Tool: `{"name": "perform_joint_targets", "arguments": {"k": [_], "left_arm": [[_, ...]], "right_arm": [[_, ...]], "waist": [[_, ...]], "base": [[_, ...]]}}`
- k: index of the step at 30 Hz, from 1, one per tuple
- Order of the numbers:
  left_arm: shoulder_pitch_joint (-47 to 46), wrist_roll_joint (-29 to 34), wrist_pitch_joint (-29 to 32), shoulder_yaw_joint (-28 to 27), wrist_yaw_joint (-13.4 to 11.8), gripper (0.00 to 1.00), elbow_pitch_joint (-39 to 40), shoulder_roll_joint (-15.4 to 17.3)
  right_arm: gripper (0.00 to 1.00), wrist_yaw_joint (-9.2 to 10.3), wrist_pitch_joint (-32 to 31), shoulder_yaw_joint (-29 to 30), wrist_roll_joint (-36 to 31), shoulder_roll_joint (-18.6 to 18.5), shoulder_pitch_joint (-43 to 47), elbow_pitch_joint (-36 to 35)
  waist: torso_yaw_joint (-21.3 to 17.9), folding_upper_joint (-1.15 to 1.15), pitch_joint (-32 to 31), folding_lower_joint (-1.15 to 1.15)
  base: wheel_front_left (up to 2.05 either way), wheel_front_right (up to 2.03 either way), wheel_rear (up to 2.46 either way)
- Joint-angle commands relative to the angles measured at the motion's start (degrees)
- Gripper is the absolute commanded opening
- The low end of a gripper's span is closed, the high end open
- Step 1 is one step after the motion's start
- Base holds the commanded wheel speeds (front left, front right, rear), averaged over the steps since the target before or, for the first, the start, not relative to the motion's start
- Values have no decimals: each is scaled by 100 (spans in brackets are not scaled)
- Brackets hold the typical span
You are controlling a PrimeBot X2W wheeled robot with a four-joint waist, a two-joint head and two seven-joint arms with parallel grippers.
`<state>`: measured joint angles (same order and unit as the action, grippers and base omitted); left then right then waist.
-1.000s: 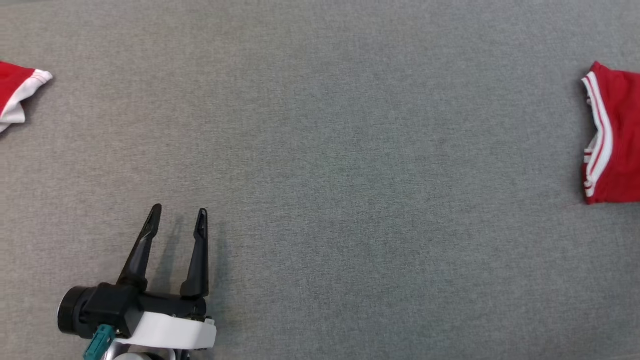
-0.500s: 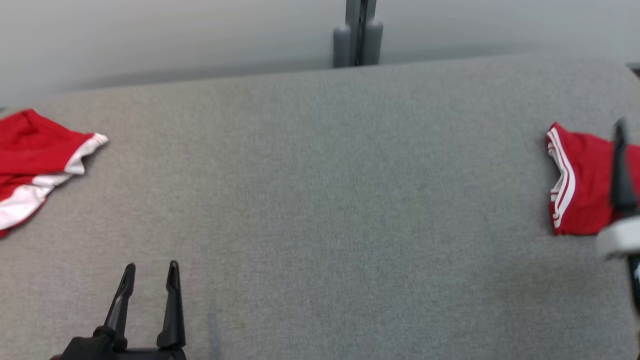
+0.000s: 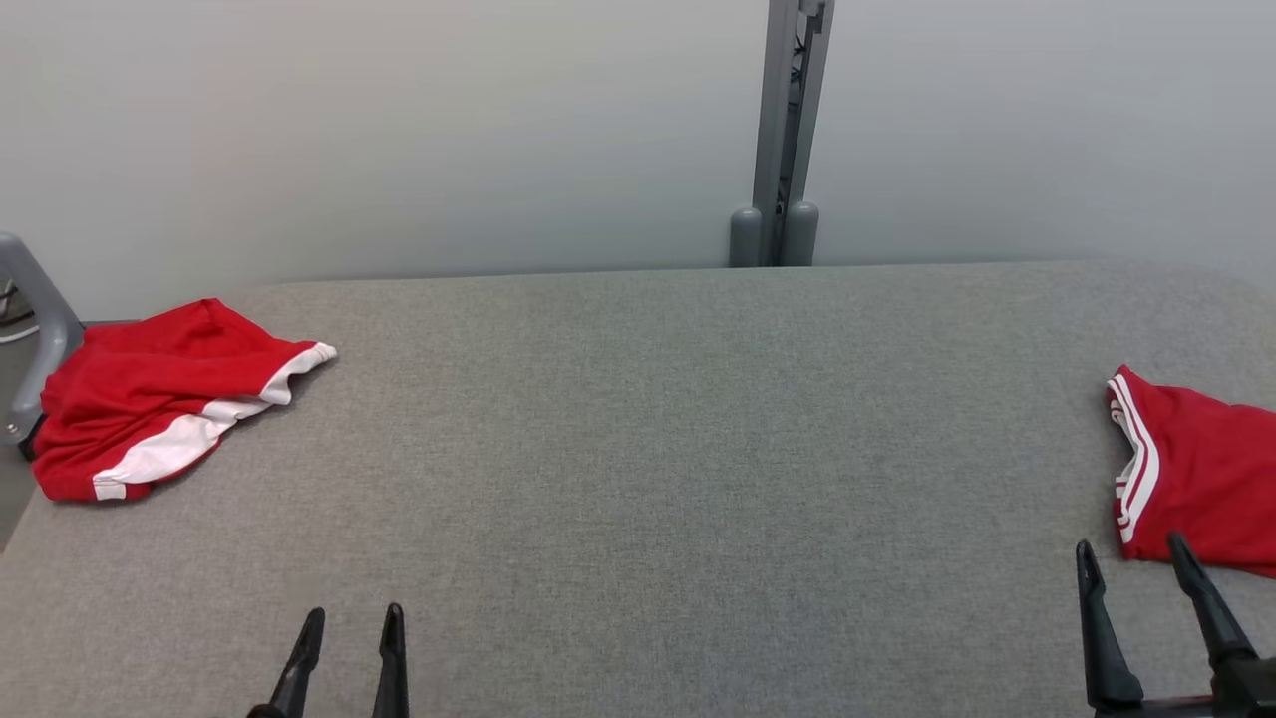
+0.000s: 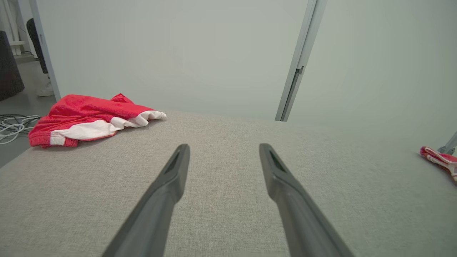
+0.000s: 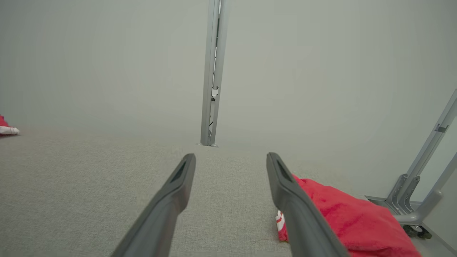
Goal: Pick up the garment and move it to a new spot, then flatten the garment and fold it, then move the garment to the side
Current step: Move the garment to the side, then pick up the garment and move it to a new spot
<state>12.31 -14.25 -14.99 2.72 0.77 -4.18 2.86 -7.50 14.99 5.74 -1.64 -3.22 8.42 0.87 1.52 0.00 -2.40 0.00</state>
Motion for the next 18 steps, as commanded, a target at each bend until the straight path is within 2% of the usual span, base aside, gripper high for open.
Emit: {"name": "perform_joint_targets", "arguments": {"k": [1, 7, 16, 18], "left_arm": [[-5, -32, -27, 53, 15, 100, -130, 11], [-137, -35, -27, 118, 47, 100, -392, 15], [-229, 63, -27, 16, 128, 100, -444, 14], [-343, 60, -27, 45, 162, 100, -426, 14]], "right_arm": [[100, 1, 27, 46, -26, -6, 104, 89], [100, 1, 28, 30, 302, 22, 151, 256], [100, 1, 28, 41, 327, 23, 118, 228], [100, 1, 27, 113, 422, 23, 185, 98]], "waist": [[26, 0, -56, 0], [-30, 0, -39, 0], [9, 0, -7, 0], [416, 0, 10, 0]], "base": [[0, 0, 0], [0, 0, 0], [0, 0, 0], [0, 0, 0]]}}
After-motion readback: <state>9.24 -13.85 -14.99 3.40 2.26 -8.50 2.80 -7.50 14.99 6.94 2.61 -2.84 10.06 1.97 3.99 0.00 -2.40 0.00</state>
